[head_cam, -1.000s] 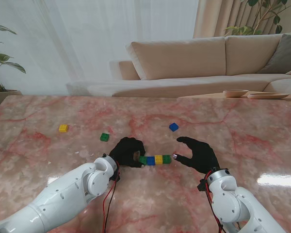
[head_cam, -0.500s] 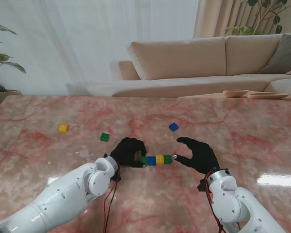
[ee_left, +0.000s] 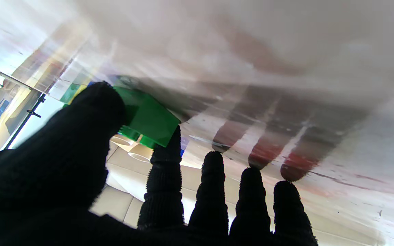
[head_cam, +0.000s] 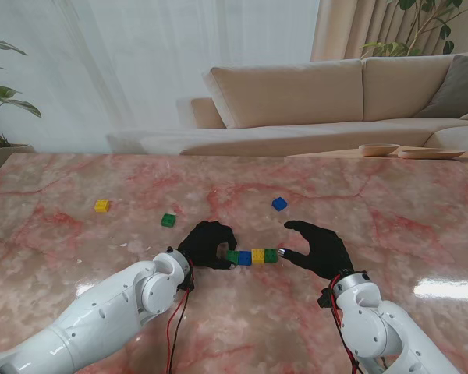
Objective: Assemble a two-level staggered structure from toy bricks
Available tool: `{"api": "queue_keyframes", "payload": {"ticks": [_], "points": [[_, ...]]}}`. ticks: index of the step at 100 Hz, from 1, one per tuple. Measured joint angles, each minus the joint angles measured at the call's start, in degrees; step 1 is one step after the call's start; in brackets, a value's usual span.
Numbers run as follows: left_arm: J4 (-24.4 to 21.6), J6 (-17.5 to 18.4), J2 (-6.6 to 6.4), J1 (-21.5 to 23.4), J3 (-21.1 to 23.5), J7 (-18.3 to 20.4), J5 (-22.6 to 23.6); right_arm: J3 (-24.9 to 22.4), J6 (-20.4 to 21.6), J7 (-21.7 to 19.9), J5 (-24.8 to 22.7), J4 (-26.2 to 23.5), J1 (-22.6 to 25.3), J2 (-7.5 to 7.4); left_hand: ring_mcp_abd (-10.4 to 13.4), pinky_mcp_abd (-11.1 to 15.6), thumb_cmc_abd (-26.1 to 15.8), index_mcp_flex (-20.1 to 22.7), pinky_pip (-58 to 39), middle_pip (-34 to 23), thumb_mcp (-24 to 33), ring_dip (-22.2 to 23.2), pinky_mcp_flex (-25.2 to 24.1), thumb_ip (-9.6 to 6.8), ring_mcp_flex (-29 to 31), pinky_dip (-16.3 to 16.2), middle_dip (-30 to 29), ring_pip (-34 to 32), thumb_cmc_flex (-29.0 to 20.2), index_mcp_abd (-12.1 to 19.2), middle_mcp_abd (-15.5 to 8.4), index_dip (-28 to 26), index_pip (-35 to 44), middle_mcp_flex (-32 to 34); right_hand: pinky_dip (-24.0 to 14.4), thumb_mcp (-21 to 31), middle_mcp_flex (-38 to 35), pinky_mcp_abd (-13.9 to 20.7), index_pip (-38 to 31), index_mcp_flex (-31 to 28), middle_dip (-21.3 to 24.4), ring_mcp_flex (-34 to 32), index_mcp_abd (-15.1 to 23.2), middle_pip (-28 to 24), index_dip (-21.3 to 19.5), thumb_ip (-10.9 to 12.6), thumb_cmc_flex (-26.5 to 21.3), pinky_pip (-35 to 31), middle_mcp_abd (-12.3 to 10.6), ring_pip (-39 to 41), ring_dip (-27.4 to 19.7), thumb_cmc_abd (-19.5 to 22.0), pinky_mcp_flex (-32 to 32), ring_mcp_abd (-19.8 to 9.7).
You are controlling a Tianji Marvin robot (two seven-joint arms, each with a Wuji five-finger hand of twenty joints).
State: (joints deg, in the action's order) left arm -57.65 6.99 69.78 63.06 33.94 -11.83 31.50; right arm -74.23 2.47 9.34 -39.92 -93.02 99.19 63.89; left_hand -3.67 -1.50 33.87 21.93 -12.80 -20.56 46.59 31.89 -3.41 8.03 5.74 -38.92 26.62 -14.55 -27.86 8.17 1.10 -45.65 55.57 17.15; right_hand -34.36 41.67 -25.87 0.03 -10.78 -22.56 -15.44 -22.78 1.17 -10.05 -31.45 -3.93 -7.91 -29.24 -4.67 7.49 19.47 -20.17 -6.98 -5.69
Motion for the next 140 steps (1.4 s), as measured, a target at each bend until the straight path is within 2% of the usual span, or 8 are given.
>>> {"api": "queue_keyframes", "payload": {"ticks": [23,39,54,72,91,97,109,140], "points": [[-0.14,0.09,-0.05,0.26,0.25,0.17,0.02,0.05,0.07,0.01,-0.03,0.07,-0.04,0.0,0.0,0.0,0.0,-4.49,1.98,0.09,-0.04,-0.1,-0.05,0.0,-0.64,0.02,0.0,0.75,0.09,-4.02,0.01,1.44,-5.38,-1.47,0.0,0.0,0.0,0.0,0.0,0.0,0.0,0.0,0.0,0.0,0.0,0.0,0.0,0.0,0.0,0.0,0.0,0.0,0.0,0.0],[-0.52,0.6,-0.12,0.86,1.03,0.51,-0.15,0.07,0.15,0.08,-0.07,0.15,-0.08,0.0,0.0,0.0,0.69,-7.93,2.85,0.41,-1.87,-0.14,-0.1,-0.56,-1.02,2.02,0.0,1.88,2.24,-7.07,0.01,6.8,-11.7,-2.92,0.0,0.0,0.0,0.0,0.0,0.0,0.0,0.0,0.0,0.0,0.0,0.0,0.0,0.0,0.0,0.0,0.0,0.0,0.0,0.0],[-2.62,1.18,-0.56,2.65,3.55,0.92,-0.15,0.11,0.07,0.06,-0.1,0.14,-0.16,0.0,0.0,0.0,1.22,-7.97,3.48,2.71,-3.4,-0.15,0.02,-0.74,-0.45,6.14,-1.61,2.61,3.63,-9.88,0.01,16.91,-21.71,-3.56,0.0,0.0,0.0,0.0,0.0,0.0,0.0,0.0,0.0,0.0,0.0,0.0,0.0,0.0,0.0,0.0,0.0,0.0,0.0,0.0],[-9.79,0.6,-1.43,7.69,9.77,0.95,-0.17,0.12,-0.26,-0.52,-0.28,-0.2,-0.41,-0.02,-0.01,0.59,1.03,-7.72,4.23,5.58,-8.72,-1.51,0.65,-0.74,-0.42,10.07,-3.85,3.95,3.65,-12.04,0.01,28.74,-32.15,-4.48,0.0,0.0,0.0,0.0,0.0,0.0,0.0,0.0,0.0,0.0,0.0,0.0,0.0,0.0,0.02,0.0,0.0,-0.01,0.0,0.0],[-16.95,0.41,-1.96,13.11,16.2,1.75,-2.56,-0.06,-0.63,-2.15,-0.83,-0.78,-1.2,-0.23,0.08,2.21,-5.35,-6.2,4.23,6.91,-20.08,-8.08,1.48,-1.4,-0.38,10.45,-9.01,6.11,3.48,-12.14,0.01,33.59,-38.86,-4.48,0.0,0.0,0.0,-0.01,0.0,0.0,0.0,-0.05,0.0,0.0,0.0,0.0,0.0,0.0,0.02,0.0,0.0,-0.02,0.0,0.01],[-18.63,0.63,-2.1,14.55,18.02,2.22,-3.57,-0.11,-0.72,-2.63,-1.07,-0.92,-1.59,-0.32,0.16,2.63,-10.12,-4.93,2.64,6.91,-27.39,-9.87,1.81,-3.65,-0.38,12.76,-11.2,6.16,2.38,-12.31,0.01,34.5,-41.01,-4.48,0.0,0.0,0.0,-0.01,0.0,0.0,0.0,-0.05,0.0,0.0,0.0,0.0,0.0,0.0,0.02,0.0,0.0,-0.02,-0.03,0.01],[-21.15,1.34,-2.4,17.01,20.81,2.69,-4.96,-0.22,-1.06,-4.21,-1.32,-0.94,-2.84,-0.51,0.82,3.07,-15.32,-2.74,-1.44,6.91,-36.19,-11.13,2.34,-5.11,-0.36,17.42,-13.27,6.17,1.68,-12.52,0.01,35.18,-42.24,-4.48,0.0,0.0,0.0,-0.02,0.0,0.0,0.0,-0.07,0.0,0.0,0.0,0.0,0.0,0.0,0.03,0.0,0.0,-0.02,-0.13,0.01],[-25.69,0.16,-3.1,22.01,25.3,3.69,-5.75,1.29,-4.04,-8.54,-2.19,1.24,-9.25,-1.28,0.88,3.1,-15.98,-1.48,-2.83,6.91,-37.38,-11.23,2.38,-5.69,-0.35,19.96,-13.52,6.17,-0.38,-12.59,0.01,35.25,-42.98,-4.48,0.0,0.0,0.0,-0.04,0.0,0.0,0.0,-0.17,0.0,-0.2,0.0,0.0,-0.04,-0.12,0.03,0.85,0.0,-1.21,-0.71,0.01]]}}
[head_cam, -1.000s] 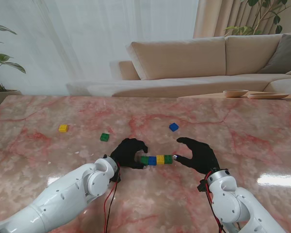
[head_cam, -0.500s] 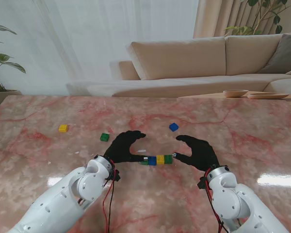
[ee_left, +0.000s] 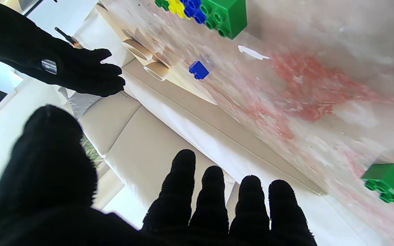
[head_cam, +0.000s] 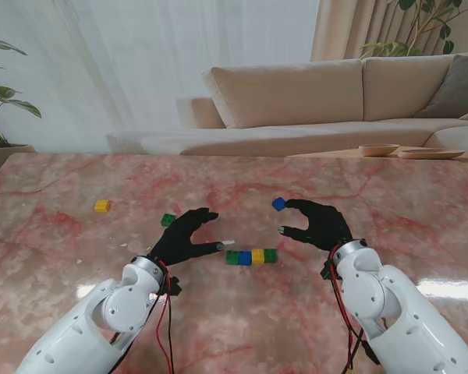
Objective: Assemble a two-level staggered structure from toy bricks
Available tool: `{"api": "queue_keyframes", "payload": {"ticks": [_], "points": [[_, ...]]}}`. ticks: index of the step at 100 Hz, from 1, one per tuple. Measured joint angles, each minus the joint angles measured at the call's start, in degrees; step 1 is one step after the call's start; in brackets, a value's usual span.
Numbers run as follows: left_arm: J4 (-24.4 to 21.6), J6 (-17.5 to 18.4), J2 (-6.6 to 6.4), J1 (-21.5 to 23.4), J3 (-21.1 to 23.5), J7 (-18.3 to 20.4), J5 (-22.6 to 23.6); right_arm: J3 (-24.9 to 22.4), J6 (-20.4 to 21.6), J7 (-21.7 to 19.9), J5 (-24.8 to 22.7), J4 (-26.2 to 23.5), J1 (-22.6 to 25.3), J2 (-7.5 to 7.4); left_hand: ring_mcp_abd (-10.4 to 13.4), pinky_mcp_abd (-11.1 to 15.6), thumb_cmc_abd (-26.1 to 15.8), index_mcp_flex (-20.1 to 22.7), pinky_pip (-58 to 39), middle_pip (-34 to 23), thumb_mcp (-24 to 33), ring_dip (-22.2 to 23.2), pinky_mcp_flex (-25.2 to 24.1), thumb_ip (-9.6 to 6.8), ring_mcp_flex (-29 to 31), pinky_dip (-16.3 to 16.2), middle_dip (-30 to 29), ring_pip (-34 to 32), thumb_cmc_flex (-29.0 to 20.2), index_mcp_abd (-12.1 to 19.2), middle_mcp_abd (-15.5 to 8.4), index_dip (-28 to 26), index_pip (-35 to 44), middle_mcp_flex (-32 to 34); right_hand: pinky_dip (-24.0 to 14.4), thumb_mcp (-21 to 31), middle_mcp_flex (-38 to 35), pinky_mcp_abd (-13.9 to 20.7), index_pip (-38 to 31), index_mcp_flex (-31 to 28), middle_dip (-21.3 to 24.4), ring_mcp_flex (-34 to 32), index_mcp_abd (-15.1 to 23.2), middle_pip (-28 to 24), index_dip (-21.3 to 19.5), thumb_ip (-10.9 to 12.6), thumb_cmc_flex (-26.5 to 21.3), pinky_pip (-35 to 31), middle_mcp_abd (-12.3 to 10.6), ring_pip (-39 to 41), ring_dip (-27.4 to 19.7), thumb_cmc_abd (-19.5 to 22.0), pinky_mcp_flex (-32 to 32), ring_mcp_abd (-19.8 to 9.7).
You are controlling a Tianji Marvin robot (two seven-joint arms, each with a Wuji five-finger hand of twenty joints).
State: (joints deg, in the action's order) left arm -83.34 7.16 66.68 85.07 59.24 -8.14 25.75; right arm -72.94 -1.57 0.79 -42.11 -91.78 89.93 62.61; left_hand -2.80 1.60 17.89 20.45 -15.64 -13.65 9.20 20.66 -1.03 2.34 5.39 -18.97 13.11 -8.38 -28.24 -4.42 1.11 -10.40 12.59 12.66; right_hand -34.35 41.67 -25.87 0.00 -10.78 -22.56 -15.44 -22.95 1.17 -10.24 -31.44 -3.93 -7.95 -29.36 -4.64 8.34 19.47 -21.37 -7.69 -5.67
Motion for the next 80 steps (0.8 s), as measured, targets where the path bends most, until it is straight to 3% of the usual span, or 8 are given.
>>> {"api": "queue_keyframes", "payload": {"ticks": [20,36,51,80], "points": [[-1.47,-0.5,-0.29,2.32,2.15,0.76,-0.79,2.54,-4.31,-2.38,-0.29,3.36,-4.9,-0.37,0.0,0.0,0.0,0.0,0.0,0.0,0.0,-0.1,0.0,0.0,0.0,0.68,-0.43,0.02,-0.31,-0.01,0.0,0.01,0.01,0.0,-0.61,-1.37,0.16,0.0,0.0,0.8,-2.18,-1.28,-1.85,-2.64,0.0,0.0,-1.55,-3.45,0.57,3.79,2.78,-1.09,-1.25,0.54],[-2.21,-0.48,-0.56,3.49,3.5,1.03,-0.6,5.74,-8.47,-4.78,-0.89,6.42,-9.43,-0.72,0.0,0.0,0.0,0.0,0.0,0.0,0.0,-0.48,-0.02,0.0,0.0,0.89,-0.48,0.58,-0.31,-0.02,0.0,0.01,0.01,0.0,-3.14,-2.04,1.98,0.08,0.11,1.83,-8.61,-1.25,-2.9,-8.19,0.0,0.0,-1.57,-5.18,1.21,10.56,7.72,-1.98,-1.75,0.54],[-3.41,-0.5,-0.73,4.6,4.57,1.05,-0.34,10.76,-11.85,-2.09,-1.8,11.89,-14.97,-0.67,0.4,0.0,0.0,0.0,0.0,0.0,-0.62,-0.51,-0.04,0.0,0.0,1.37,-0.49,0.67,-0.91,-0.02,0.0,0.01,0.01,0.0,-7.83,-2.84,2.7,0.77,0.06,1.83,-15.42,-1.21,-2.91,-14.21,-0.78,0.0,-1.58,-10.31,1.21,20.22,12.51,-4.03,-2.21,0.54],[-4.71,-0.37,-0.86,6.13,6.32,0.96,0.17,18.97,-17.87,0.23,-0.61,20.64,-23.51,0.67,0.61,0.0,0.0,0.0,0.11,0.0,-0.62,-0.52,-0.06,0.0,0.0,1.41,-0.5,0.7,-0.91,-0.02,0.0,0.01,0.01,0.0,-14.11,-2.84,0.56,1.56,-5.87,-0.05,-20.31,-1.21,-2.54,-19.14,-5.25,0.0,-1.54,-19.08,0.53,27.45,15.33,-8.12,-3.51,0.49]]}}
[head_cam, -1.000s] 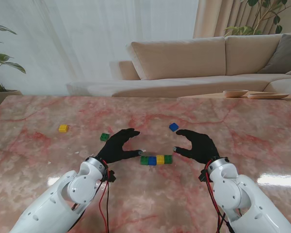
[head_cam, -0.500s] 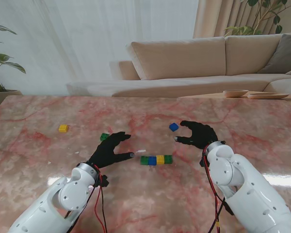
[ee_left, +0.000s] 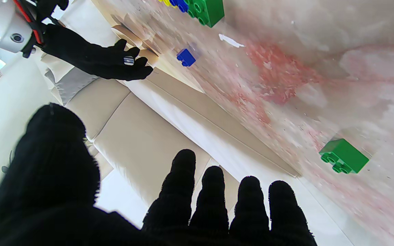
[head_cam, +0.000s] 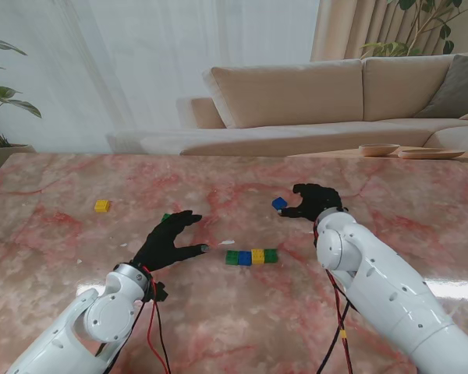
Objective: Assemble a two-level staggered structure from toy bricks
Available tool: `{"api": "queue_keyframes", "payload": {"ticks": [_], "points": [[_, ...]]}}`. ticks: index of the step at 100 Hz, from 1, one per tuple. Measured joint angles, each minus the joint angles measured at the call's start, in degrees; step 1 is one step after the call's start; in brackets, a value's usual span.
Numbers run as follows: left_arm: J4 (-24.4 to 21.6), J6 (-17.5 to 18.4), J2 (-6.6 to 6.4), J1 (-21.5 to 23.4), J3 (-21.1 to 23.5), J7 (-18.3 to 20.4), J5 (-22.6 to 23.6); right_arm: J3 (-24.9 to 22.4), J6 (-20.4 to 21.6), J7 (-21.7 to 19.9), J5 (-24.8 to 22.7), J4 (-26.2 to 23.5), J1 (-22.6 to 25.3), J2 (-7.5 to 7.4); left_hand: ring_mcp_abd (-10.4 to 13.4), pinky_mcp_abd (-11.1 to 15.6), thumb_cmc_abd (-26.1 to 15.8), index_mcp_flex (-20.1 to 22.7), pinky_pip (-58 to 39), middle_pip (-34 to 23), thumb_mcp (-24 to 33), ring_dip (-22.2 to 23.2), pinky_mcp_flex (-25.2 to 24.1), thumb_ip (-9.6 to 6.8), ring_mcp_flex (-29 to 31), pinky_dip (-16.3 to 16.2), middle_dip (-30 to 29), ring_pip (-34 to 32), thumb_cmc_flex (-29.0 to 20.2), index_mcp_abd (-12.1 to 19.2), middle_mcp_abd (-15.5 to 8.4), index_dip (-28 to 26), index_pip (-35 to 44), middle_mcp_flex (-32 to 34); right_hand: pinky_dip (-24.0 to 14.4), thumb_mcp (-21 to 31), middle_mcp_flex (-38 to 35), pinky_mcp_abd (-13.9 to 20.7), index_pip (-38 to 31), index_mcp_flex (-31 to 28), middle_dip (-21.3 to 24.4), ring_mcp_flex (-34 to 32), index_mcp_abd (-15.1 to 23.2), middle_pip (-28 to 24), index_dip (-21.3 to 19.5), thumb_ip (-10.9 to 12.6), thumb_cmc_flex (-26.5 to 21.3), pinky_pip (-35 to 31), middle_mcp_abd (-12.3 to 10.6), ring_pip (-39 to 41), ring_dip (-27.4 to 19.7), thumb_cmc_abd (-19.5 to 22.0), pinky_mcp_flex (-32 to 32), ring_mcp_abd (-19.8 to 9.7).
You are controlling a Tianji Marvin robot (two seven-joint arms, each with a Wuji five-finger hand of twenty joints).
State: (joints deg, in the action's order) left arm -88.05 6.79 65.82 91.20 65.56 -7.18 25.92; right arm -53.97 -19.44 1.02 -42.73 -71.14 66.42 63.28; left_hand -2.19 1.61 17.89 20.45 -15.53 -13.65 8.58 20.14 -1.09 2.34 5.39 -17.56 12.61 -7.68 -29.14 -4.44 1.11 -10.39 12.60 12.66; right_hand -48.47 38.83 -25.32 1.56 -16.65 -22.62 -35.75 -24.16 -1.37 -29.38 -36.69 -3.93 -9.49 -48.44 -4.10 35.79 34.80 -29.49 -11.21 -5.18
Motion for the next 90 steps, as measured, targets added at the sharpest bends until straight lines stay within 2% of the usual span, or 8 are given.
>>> {"api": "queue_keyframes", "payload": {"ticks": [11,23,57,90], "points": [[-0.44,0.06,-0.09,0.67,0.83,0.07,0.34,2.69,-1.23,1.53,1.56,3.28,-2.64,0.8,0.0,0.0,0.0,0.0,0.51,0.0,0.0,0.0,0.0,0.0,0.0,0.0,0.0,0.01,0.0,0.0,0.0,0.0,0.0,0.0,-0.79,0.54,-0.56,0.34,-4.03,-0.73,-0.93,-0.01,1.44,-1.48,-2.94,0.0,0.2,-2.34,-0.58,0.77,0.6,-0.79,-0.46,-0.04],[-0.81,0.08,-0.23,1.28,1.51,0.28,0.51,5.53,-2.04,2.47,2.79,6.35,-5.21,1.59,0.0,0.0,0.0,0.0,0.55,0.0,0.0,0.0,0.0,0.0,0.0,0.0,0.0,0.01,0.0,0.0,0.0,0.0,0.0,0.0,-1.39,1.68,-0.59,0.68,-4.82,-1.37,-1.57,-0.03,1.97,-2.45,-5.24,0.0,0.27,-3.72,-0.95,1.42,0.61,-1.81,-0.54,-0.66],[-1.33,0.11,-0.45,2.55,3.14,0.66,0.96,12.87,-2.6,3.89,8.02,15.73,-12.22,4.35,0.02,0.0,0.0,0.0,1.18,0.0,0.0,0.0,0.0,0.0,0.0,0.0,0.0,0.57,0.0,0.0,0.0,0.0,0.0,0.0,-1.4,2.29,-0.34,0.78,-4.82,-1.27,-1.6,-0.03,1.98,-2.51,-6.0,0.0,0.29,-3.78,-1.14,1.6,0.63,-2.58,0.16,-0.68],[-1.16,1.14,-0.73,3.15,4.38,1.64,0.15,20.36,-2.68,6.0,14.36,27.31,-18.41,8.68,0.02,0.0,0.0,0.0,1.41,0.0,0.0,0.0,-0.02,0.0,0.0,0.0,0.0,0.58,0.0,0.0,0.0,0.0,0.0,0.0,-1.4,2.83,1.01,1.0,-3.82,-0.29,-2.88,0.03,2.0,-4.34,-8.08,0.0,0.29,-3.78,-1.18,3.51,1.62,-2.98,0.24,-0.73]]}}
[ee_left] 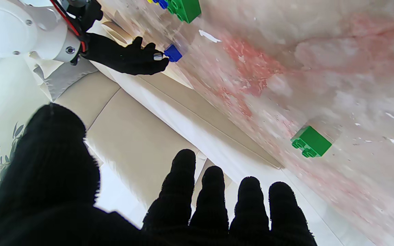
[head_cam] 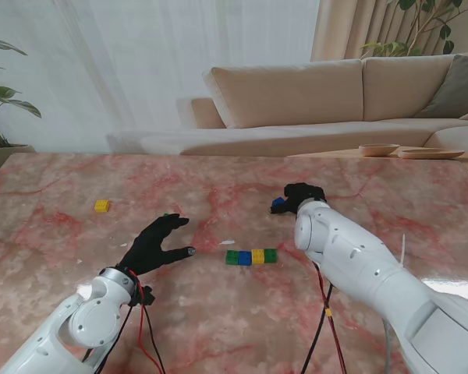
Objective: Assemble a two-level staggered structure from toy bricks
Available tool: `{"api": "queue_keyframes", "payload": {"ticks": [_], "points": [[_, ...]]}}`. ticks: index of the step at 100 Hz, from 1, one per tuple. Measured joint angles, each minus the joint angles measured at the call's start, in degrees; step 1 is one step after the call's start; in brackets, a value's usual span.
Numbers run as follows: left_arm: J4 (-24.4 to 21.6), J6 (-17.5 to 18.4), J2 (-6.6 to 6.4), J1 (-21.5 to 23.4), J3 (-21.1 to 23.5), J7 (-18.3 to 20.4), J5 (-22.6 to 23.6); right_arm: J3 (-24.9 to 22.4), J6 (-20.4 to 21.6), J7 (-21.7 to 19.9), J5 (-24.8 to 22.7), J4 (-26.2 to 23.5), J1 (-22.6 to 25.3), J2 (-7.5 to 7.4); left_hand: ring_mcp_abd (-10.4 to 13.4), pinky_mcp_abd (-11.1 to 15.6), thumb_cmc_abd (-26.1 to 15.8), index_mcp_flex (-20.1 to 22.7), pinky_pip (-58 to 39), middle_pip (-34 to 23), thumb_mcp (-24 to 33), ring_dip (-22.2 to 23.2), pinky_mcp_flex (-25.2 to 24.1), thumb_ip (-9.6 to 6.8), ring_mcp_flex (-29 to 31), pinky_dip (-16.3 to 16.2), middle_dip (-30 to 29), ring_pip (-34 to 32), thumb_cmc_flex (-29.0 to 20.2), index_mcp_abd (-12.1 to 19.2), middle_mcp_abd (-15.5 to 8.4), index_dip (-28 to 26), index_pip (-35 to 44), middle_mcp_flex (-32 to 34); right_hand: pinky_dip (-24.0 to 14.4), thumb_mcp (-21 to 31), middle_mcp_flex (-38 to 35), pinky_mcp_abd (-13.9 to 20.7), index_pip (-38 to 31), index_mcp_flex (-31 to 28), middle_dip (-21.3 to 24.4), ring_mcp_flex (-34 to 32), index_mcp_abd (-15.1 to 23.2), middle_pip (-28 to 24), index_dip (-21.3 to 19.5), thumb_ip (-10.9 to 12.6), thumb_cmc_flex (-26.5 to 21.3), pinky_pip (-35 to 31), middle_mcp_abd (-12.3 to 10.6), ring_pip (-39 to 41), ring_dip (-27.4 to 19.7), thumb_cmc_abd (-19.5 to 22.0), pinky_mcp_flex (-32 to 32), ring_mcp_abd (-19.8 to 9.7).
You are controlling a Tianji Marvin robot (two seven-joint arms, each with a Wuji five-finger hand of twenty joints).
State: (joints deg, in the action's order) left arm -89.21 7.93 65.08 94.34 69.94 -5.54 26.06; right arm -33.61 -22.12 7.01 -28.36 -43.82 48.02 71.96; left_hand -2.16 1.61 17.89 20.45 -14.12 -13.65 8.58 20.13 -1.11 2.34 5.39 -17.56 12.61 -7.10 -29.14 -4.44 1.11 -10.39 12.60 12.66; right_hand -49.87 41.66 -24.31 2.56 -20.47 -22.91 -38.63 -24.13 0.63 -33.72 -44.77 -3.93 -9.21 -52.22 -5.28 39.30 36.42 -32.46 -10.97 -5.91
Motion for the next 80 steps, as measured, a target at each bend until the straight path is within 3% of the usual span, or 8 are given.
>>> {"api": "queue_keyframes", "payload": {"ticks": [13,22,39,55,73,80], "points": [[0.19,0.37,-0.13,-0.01,0.65,1.22,0.29,1.34,0.52,0.52,1.61,4.41,-1.71,2.08,0.01,0.0,0.0,0.0,0.51,0.0,0.01,-0.01,-0.02,0.0,0.0,0.0,0.0,0.0,0.0,0.0,0.0,0.0,0.0,0.0,0.0,0.01,1.35,0.38,-0.26,1.25,-0.73,0.33,-0.08,-1.01,-1.46,0.0,0.0,-0.01,-0.04,0.78,0.41,0.0,0.42,-0.03],[0.1,0.32,-0.23,0.17,1.11,1.42,0.54,1.78,0.66,0.74,2.14,5.04,-2.09,2.59,0.02,0.0,0.0,0.0,0.54,0.0,0.02,-0.01,-0.02,0.0,0.0,0.0,0.0,0.0,0.0,0.0,0.0,0.0,0.0,0.0,-0.02,0.01,1.37,0.41,-1.55,1.29,-1.37,0.72,-0.08,-1.88,-3.04,0.0,0.0,-0.68,-0.17,1.48,0.53,0.0,0.49,-0.53],[-0.15,0.2,-0.4,0.62,1.62,1.5,0.64,3.42,1.28,2.38,2.47,7.91,-3.02,4.03,0.02,0.0,0.0,0.0,1.19,0.0,0.02,-0.01,-0.04,0.0,0.0,0.0,0.0,0.0,0.0,0.0,0.0,0.0,0.0,0.0,-0.73,-0.83,0.39,0.47,-7.62,0.28,-3.66,0.64,2.82,-5.7,-9.31,0.0,-1.14,-3.24,-1.57,4.23,1.69,-0.74,-0.05,-0.71],[-0.35,0.12,-0.52,0.8,1.85,2.04,0.64,4.06,0.89,3.17,1.92,7.86,-2.95,4.25,0.03,0.0,0.0,0.0,1.22,0.0,0.04,-0.01,-0.04,0.0,0.0,-0.09,0.0,0.01,0.0,0.0,0.0,0.0,0.0,0.0,-0.77,-4.1,-3.15,0.5,-15.0,-2.71,-5.9,-1.26,6.49,-8.68,-13.69,0.0,-5.48,-6.0,-3.24,7.1,2.69,-1.32,-1.48,-1.77],[-0.36,0.15,-0.61,0.82,1.96,2.31,0.71,4.22,0.27,3.34,1.39,7.69,-2.76,4.28,0.04,0.0,0.0,0.0,2.05,0.0,0.08,-0.01,-0.05,0.0,0.0,-0.09,0.0,0.01,0.0,0.0,0.0,0.0,0.0,0.0,-0.77,-6.31,-7.43,0.5,-21.37,-5.37,-7.3,-3.74,9.37,-10.34,-14.66,0.0,-11.59,-7.95,-4.39,8.52,3.3,-1.23,-3.2,-2.13],[-0.36,0.15,-0.64,0.82,1.99,2.4,0.73,4.49,0.15,3.35,1.04,7.53,-2.71,4.25,0.04,0.0,0.0,0.0,2.56,0.0,0.1,-0.01,-0.06,0.0,0.0,-0.22,0.0,0.01,0.0,0.0,0.0,0.0,0.0,0.0,-0.77,-6.32,-7.85,0.5,-21.37,-5.36,-7.37,-3.74,9.37,-10.4,-14.66,0.0,-11.89,-7.99,-4.42,8.59,3.31,-1.21,-3.51,-2.15]]}}
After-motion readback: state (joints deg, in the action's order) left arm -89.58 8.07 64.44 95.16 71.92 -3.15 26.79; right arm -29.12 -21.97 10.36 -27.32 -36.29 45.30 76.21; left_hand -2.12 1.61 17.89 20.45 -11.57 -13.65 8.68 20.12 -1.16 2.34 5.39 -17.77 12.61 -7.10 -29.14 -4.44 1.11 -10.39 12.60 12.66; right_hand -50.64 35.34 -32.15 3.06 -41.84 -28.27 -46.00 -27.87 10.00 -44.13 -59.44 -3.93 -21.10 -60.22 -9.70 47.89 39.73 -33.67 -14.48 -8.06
